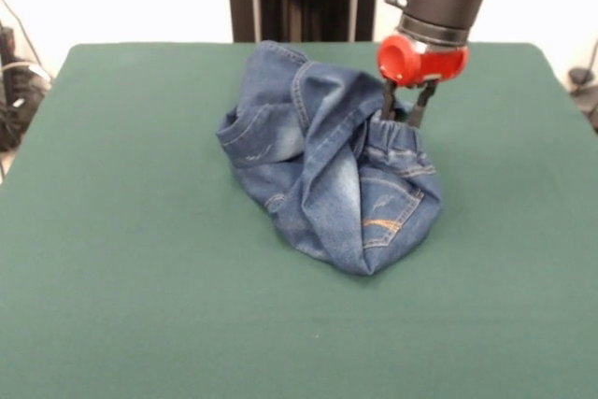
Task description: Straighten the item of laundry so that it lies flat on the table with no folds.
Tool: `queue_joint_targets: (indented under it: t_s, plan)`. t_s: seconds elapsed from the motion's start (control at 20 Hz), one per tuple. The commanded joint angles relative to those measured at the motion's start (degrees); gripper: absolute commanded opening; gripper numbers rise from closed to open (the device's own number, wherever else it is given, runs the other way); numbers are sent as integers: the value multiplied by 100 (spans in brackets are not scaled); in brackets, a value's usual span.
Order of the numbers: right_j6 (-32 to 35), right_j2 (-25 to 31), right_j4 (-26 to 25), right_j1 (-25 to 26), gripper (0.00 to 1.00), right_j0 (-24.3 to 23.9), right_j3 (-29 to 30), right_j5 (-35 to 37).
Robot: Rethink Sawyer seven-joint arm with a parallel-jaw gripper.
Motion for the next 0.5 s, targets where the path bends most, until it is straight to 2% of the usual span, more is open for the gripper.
queue_joint_targets:
  t_s: [0.05, 0.25, 0.5]
  plan:
    - [1148, -145, 210, 113, 100, 179, -362, -123]
    - [1198, -205, 229, 168, 100, 241, -343, -208]
    - [1370, -412, 249, 525, 100, 406, -522, -439]
